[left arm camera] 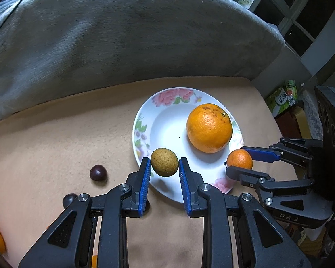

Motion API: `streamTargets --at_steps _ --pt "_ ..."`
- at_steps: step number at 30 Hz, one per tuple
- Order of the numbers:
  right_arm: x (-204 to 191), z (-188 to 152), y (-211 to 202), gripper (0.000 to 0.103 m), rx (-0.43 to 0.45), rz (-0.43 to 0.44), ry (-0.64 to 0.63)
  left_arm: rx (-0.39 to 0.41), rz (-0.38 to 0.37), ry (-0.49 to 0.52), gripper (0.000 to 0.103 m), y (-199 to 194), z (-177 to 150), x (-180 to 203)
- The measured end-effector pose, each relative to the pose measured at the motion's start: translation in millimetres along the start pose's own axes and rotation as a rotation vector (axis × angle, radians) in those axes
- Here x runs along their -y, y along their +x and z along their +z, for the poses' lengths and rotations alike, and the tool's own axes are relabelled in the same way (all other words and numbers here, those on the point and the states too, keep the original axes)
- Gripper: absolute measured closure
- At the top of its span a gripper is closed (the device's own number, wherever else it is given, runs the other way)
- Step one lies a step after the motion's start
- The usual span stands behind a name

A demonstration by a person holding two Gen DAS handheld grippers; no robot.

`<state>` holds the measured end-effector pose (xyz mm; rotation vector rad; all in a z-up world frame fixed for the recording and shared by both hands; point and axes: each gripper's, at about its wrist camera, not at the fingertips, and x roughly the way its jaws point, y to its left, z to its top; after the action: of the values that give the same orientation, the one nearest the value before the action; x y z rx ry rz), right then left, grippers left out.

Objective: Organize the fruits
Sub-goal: 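Carry the mandarin with the right gripper and the kiwi with the left gripper onto the plate, then open both grippers and withdraw them from the plate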

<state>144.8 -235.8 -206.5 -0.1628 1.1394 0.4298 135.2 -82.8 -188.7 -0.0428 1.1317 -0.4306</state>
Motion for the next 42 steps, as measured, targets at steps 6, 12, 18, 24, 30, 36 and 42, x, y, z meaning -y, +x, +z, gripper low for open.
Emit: streamTargets --at_steps 6,12,18,24,30,36,42 --pt "1 1 2 0.065 -0.003 0.004 0.000 0.000 0.000 0.009 0.079 2 4 4" --pt "1 1 2 0.064 0.001 -0.004 0.004 0.008 0.002 0.014 0.079 0 7 6" --pt "2 4 -3 0.046 0.023 -0.007 0.006 0.019 0.005 0.018 0.071 -2 7 8" --pt "0 6 -5 0.046 0.022 -0.006 -0.001 0.037 0.016 0.019 0.052 -6 10 9" --pt "-2 4 -6 0.042 0.018 -0.021 -0.005 0.070 0.033 0.022 0.031 -13 14 12" --pt "-3 2 -10 0.032 0.039 -0.043 0.022 0.077 0.050 0.022 0.031 -16 14 13" --pt "-3 3 -14 0.032 0.058 -0.025 0.045 0.097 0.066 0.021 0.030 -24 14 14"
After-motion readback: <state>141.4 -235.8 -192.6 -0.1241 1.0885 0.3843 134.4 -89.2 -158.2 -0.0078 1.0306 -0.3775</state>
